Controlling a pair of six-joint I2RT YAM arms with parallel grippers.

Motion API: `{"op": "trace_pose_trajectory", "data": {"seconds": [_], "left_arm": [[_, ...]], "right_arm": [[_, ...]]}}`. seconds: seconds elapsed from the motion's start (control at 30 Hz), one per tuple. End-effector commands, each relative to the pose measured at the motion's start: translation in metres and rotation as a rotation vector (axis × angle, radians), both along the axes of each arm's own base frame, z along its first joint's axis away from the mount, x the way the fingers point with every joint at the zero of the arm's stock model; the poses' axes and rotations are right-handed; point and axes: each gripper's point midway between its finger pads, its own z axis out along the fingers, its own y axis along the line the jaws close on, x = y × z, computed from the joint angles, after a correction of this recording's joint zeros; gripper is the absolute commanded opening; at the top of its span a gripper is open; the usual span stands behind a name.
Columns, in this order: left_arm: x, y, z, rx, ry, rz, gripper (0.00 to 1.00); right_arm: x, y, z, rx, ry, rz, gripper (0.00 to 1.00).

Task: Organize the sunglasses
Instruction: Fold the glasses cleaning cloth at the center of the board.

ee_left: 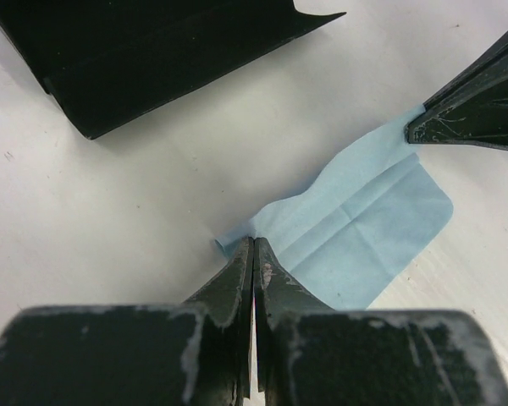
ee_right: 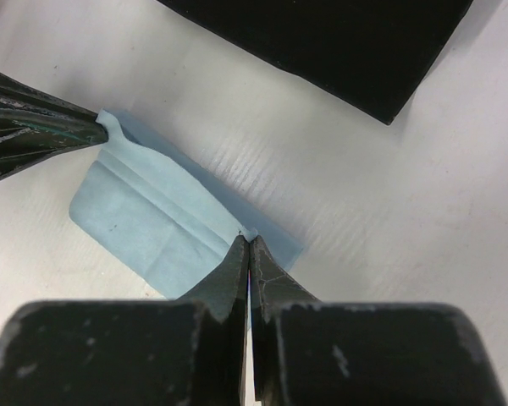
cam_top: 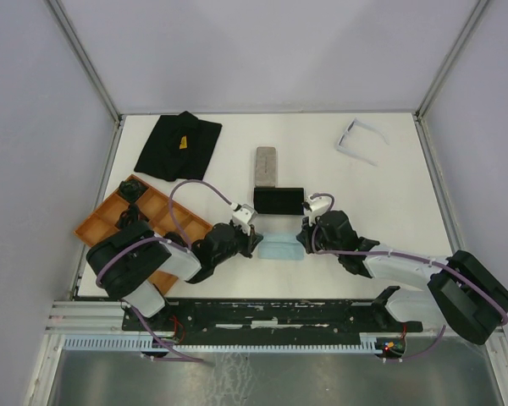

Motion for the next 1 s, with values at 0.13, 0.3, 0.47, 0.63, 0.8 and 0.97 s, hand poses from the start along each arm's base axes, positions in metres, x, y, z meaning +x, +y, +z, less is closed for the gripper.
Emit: {"op": "trace_pose_trajectory", "data": {"seconds": [0.13, 0.3, 0.47, 0.63, 0.8, 0.97], "left_arm": [[-0.005, -0.009, 0.013, -0.088, -0.001, -0.019, 0.03], [-0.006, -0.009, 0.012, -0.091, 0.004, -0.019, 0.05], [-0.012, -0.009, 0.012, -0.097, 0.014, -0.034, 0.12], [-0.018, -0.009, 0.011, -0.096, 0.017, -0.041, 0.16], [-0.022, -0.005, 0.010, -0.097, 0.025, -0.035, 0.21], [-0.027, 0.001, 0.011, -0.105, 0.036, -0.021, 0.29]], "right_arm": [[-0.003, 0.002, -0.002, 0.005, 0.001, -0.005, 0.04], [-0.005, -0.001, -0.006, -0.012, 0.014, -0.020, 0.09], [-0.008, -0.001, -0.007, -0.008, 0.019, -0.018, 0.14], [-0.013, -0.001, -0.005, 0.003, 0.017, -0.006, 0.20], [-0.020, -0.001, -0.002, 0.018, 0.027, 0.004, 0.32], [-0.030, -0.004, 0.001, 0.036, 0.051, -0.003, 0.41]]}}
